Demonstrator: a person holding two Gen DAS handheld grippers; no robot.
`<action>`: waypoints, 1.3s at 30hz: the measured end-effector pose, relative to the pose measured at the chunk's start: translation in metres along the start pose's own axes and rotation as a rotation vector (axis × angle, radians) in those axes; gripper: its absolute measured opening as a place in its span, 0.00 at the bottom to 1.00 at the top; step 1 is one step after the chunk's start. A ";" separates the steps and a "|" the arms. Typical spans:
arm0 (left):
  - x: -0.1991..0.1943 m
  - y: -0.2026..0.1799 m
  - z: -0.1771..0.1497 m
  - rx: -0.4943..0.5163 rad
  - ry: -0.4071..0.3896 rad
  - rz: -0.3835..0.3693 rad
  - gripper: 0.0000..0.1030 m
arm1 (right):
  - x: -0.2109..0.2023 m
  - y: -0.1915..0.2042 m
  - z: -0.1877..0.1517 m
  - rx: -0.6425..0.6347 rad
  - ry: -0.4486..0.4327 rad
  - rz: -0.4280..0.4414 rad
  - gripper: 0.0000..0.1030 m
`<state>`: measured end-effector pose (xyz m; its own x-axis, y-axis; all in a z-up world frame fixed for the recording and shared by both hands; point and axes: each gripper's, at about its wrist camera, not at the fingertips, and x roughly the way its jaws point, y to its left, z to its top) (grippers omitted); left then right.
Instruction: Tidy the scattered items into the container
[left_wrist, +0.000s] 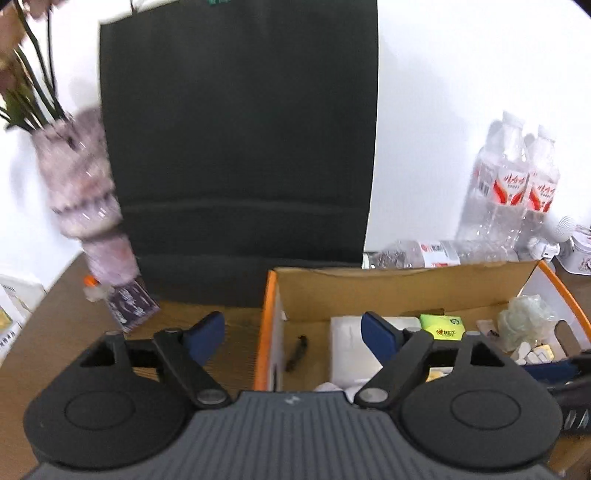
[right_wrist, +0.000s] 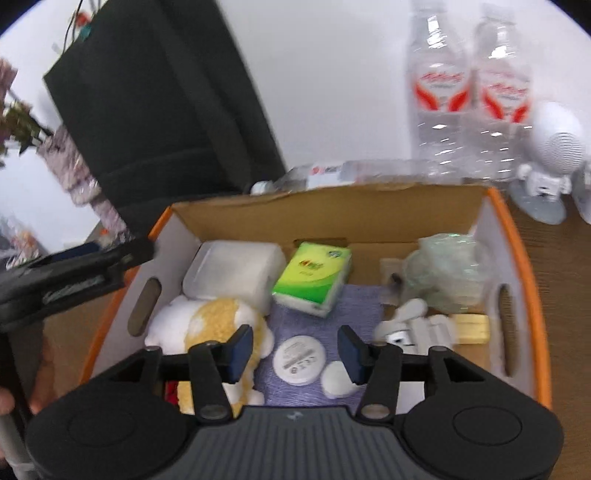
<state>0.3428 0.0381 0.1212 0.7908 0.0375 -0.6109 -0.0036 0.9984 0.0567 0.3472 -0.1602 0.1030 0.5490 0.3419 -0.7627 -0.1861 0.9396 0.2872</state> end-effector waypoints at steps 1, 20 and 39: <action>-0.006 0.002 0.001 -0.002 0.004 -0.008 0.82 | -0.006 -0.004 0.001 0.010 -0.005 -0.006 0.48; -0.162 -0.023 -0.083 -0.020 0.040 -0.117 1.00 | -0.141 0.013 -0.125 -0.114 -0.101 -0.167 0.87; -0.220 -0.046 -0.279 0.011 0.029 -0.044 1.00 | -0.143 0.023 -0.321 -0.166 -0.235 -0.256 0.88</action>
<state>-0.0022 -0.0042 0.0329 0.7717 -0.0045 -0.6360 0.0372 0.9986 0.0381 0.0030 -0.1822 0.0328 0.7631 0.1011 -0.6383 -0.1374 0.9905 -0.0075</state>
